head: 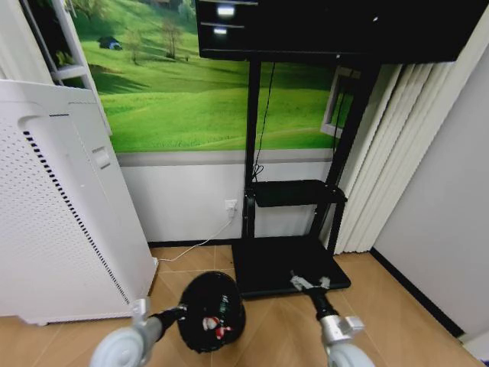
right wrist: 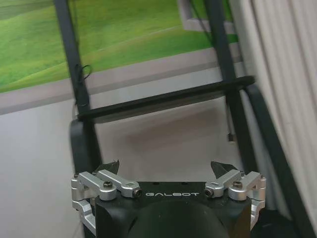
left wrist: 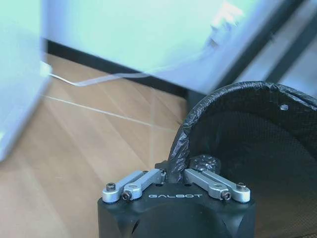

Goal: Pick up the trash bin and place the garbage on the floor into it.

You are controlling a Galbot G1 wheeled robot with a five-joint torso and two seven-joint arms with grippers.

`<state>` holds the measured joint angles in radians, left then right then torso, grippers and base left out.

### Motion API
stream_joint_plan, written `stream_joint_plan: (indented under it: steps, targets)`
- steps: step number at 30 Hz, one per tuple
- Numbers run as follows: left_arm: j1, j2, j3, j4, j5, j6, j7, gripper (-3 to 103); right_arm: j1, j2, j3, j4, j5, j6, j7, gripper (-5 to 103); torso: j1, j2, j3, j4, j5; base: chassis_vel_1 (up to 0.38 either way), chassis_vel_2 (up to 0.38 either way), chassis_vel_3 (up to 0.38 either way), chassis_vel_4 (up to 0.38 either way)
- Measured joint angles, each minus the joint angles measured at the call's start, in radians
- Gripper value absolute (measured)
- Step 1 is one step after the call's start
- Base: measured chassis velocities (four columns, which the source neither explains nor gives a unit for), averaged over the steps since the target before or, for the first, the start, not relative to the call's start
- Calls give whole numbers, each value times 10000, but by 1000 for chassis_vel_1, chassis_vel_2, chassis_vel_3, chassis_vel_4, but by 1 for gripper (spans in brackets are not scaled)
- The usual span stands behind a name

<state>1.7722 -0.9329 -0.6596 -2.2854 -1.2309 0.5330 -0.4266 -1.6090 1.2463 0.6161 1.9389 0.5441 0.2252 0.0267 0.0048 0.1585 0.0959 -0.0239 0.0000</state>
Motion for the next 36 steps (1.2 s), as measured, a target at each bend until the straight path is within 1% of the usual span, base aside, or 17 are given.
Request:
stream_joint_plan:
  steps: [1,3,4,6,7,8,9,11,12,13,15,16,19,28,30,35,36]
  targets:
    - [0,0,0,0,0,0,0,2,0,0,0,0,0,0,0,100,0,0,0,0,0,0,0,0,0]
    - [1129,-617,-1117,-547,250,-187,-3,2,-68,18,463,187,197,-258,192,100,0,0,-1,3,2,0,0,0,0]
    - [1129,-617,-1117,-547,250,-187,-3,2,-68,18,463,187,197,-258,192,100,0,0,-1,3,2,0,0,0,0]
    - [1948,-1260,-1778,-815,837,-624,-27,2,-161,96,917,337,408,-394,282,100,0,0,-1,5,3,0,0,0,0]
    - [1948,-1260,-1778,-815,837,-624,-27,2,-161,96,917,337,408,-394,282,100,0,0,-1,5,3,0,0,0,0]
    - [2238,-1568,-2016,-861,1062,-919,-146,2,-366,232,1366,443,505,-405,272,100,-1,0,-1,12,4,0,0,0,0]
    - [2338,-1681,-2141,-853,1116,-1090,-298,2,-723,429,1908,577,616,-381,205,100,0,0,0,0,-1,0,0,0,0]
    - [2439,-1786,-2279,-830,1130,-1183,-334,2,-880,501,2154,616,700,-349,167,100,0,0,0,-10,-5,0,0,0,0]
    - [2741,-2126,-2616,-787,1181,-1360,-275,2,-984,533,2470,626,888,-323,114,100,0,0,-1,-10,-3,0,0,0,0]
    - [2741,-2126,-2616,-787,1181,-1360,-275,2,-984,533,2470,626,888,-323,114,100,0,0,-1,-10,-3,0,0,0,0]
    - [3342,-2767,-3197,-707,1290,-1635,-85,2,-913,520,2717,465,1098,-302,62,100,0,0,0,-3,-1,-17,-11,-28,-16]
    - [3342,-2767,-3197,-707,1290,-1635,-85,2,-913,520,2717,465,1098,-302,62,100,0,0,0,-3,-1,0,0,0,0]
    - [4250,-3514,-3855,-545,1302,-2107,87,2,-727,498,2862,94,1205,-240,-64,100,0,0,1,9,1,0,0,0,0]
    - [5357,-3630,-4248,-49,1017,-2495,165,2,-427,533,2600,-360,1118,-52,-242,100,0,0,0,-2,-1,0,0,0,0]
    - [5576,-3646,-4260,166,1166,-2571,276,2,-275,550,2478,-450,1106,-42,-256,100,2,-1,1,5,0,0,0,0,0]
    - [5739,-3781,-4579,742,1441,-2802,441,2,42,565,2259,-660,1100,-36,-311,100,1,-3,1,-1,-4,0,0,0,0]
    - [6125,-3820,-4706,943,1435,-2925,568,2,232,557,2114,-824,1100,-36,-439,100,1,-3,1,4,3,0,0,0,0]
